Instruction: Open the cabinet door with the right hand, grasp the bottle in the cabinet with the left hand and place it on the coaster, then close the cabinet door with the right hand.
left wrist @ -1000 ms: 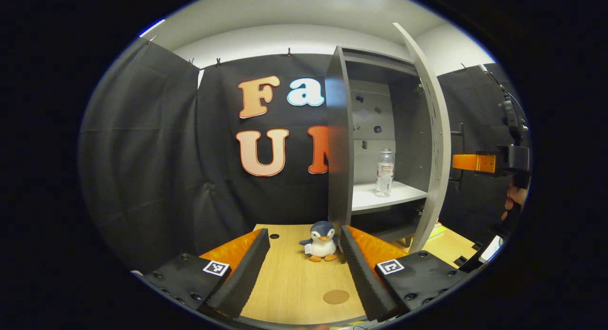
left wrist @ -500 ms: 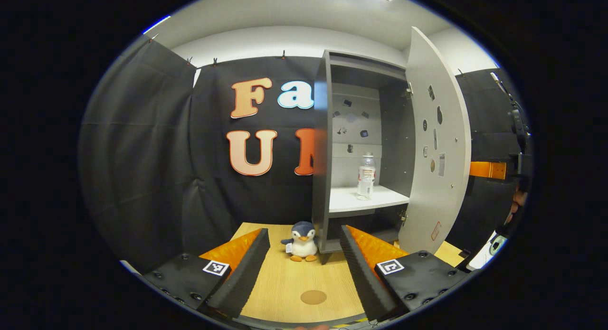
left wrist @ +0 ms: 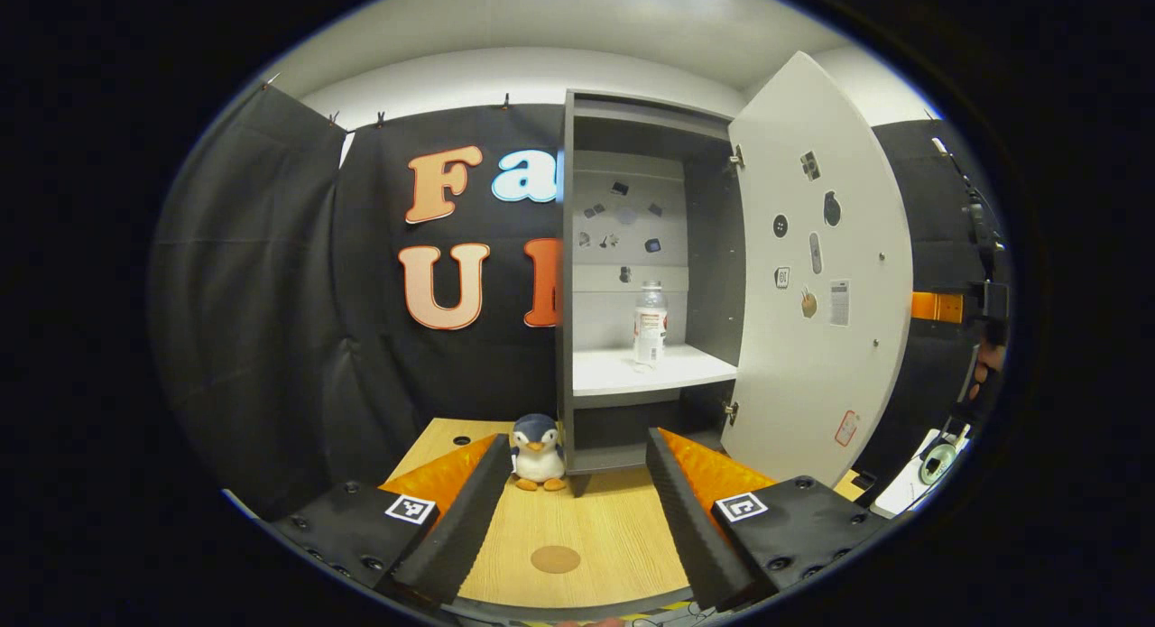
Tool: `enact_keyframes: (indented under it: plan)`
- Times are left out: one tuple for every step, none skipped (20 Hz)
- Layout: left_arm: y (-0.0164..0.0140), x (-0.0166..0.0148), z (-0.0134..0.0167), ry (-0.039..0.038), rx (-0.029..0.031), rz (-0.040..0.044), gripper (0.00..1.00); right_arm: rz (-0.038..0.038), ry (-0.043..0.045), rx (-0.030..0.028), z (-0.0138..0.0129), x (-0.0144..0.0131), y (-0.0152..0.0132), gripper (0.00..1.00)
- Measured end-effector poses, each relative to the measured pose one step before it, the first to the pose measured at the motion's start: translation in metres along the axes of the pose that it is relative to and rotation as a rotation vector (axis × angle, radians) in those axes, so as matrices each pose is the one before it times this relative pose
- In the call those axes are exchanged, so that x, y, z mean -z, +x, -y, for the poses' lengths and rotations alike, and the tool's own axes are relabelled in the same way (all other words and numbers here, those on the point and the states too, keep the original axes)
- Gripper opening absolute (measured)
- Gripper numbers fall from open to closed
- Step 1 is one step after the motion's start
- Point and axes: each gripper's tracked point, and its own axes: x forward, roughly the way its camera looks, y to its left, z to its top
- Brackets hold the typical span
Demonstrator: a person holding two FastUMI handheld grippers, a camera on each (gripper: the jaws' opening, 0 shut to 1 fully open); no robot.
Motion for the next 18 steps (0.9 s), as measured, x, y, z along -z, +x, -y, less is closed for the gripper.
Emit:
enact_keyframes:
  plan:
    - [-0.00080, -0.00100, 0.00525, 0.00133, 0.00108, 0.00224, 0.99, 0.00066, -0.00017, -0.00333, 0.00571, -0.00098, -0.00139, 0.12]
    - [0.00141, -0.00149, 0.00378, 0.00163, 0.00144, 0.00129, 0.95, 0.00232, 0.01357, -0.01258, 0.00266, -0.00164, 0.00028, 0.00]
    - [0.00104, -0.00037, 0.00277, 0.00790, -0.00218, 0.00249, 0.95, -0.00098, 0.00449, -0.01577, 0.00035, 0.00060, 0.00014, 0.02]
    - [0.00027, -0.00222, 0.00311, 0.00757, -0.00097, 0.00670, 0.99, -0.00315, 0.00037, -0.00947, 0.00086, 0.00050, 0.00143, 0.03]
    - [0.00135, -0.00280, 0.00424, 0.00571, 0.00318, 0.00577, 0.97, 0.00123, -0.00242, -0.01580, -0.00109, -0.00026, -0.00031, 0.03]
    - [-0.00027, -0.00344, 0.00341, 0.00294, -0.00331, 0.00555, 0.95, -0.00377, 0.00703, -0.01302, 0.00020, 0.00080, 0.00134, 0.00]
    - [0.00138, -0.00141, 0.00327, -0.00393, 0.00343, 0.00923, 0.95, 0.00020, 0.00421, -0.01141, -0.00090, 0.00013, -0.00030, 0.03]
    - [0.00109, -0.00158, 0.00336, -0.00325, 0.00291, 0.00181, 0.96, 0.00473, 0.00352, -0.01141, -0.00104, -0.00106, 0.00129, 0.03]
    - [0.00052, 0.00013, 0.00113, -0.00066, -0.00186, -0.00070, 0.95, 0.00023, 0.00881, -0.01226, -0.00133, 0.00003, 0.00142, 0.00]
    - [-0.00044, -0.00015, 0.00050, -0.00099, -0.00195, -0.00306, 0.97, -0.00123, 0.00621, -0.01283, -0.00139, 0.00081, 0.00026, 0.00]
    - [0.00020, 0.00138, 0.00069, -0.00422, -0.00197, -0.00446, 0.97, -0.00065, 0.00013, -0.00658, -0.00119, 0.00022, -0.00026, 0.02]
    - [0.00120, 0.00209, 0.00014, -0.00174, -0.00555, -0.00741, 0.97, 0.00029, -0.01370, -0.00221, 0.00213, 0.00006, 0.00002, 0.04]
    - [-0.00094, 0.00078, -0.00138, 0.00195, -0.00706, -0.00363, 0.97, -0.00148, -0.00831, 0.00103, 0.00267, -0.00017, 0.00083, 0.12]
    - [-0.00155, -0.00078, -0.00231, 0.00415, -0.00908, 0.00039, 0.96, -0.00084, 0.00133, 0.00157, -0.00018, -0.00087, 0.00016, 0.11]
    - [-0.00058, -0.00169, -0.00278, 0.00385, -0.00697, -0.00003, 0.95, -0.00306, 0.00371, 0.00353, -0.00073, 0.00093, -0.00176, 0.11]
    - [0.00013, -0.00006, -0.00064, 0.00179, -0.00523, 0.00032, 0.95, 0.00421, 0.00383, 0.00584, 0.00001, -0.00098, -0.00197, 0.10]
    - [-0.00164, -0.00158, -0.00190, -0.00045, -0.00757, 0.00319, 0.95, 0.01314, 0.00709, 0.00832, 0.00021, -0.00273, -0.00287, 0.09]
    - [-0.00091, -0.00109, -0.00138, -0.00163, -0.00126, 0.00330, 0.95, 0.00718, 0.01122, 0.00966, -0.00035, -0.00176, -0.00013, 0.08]
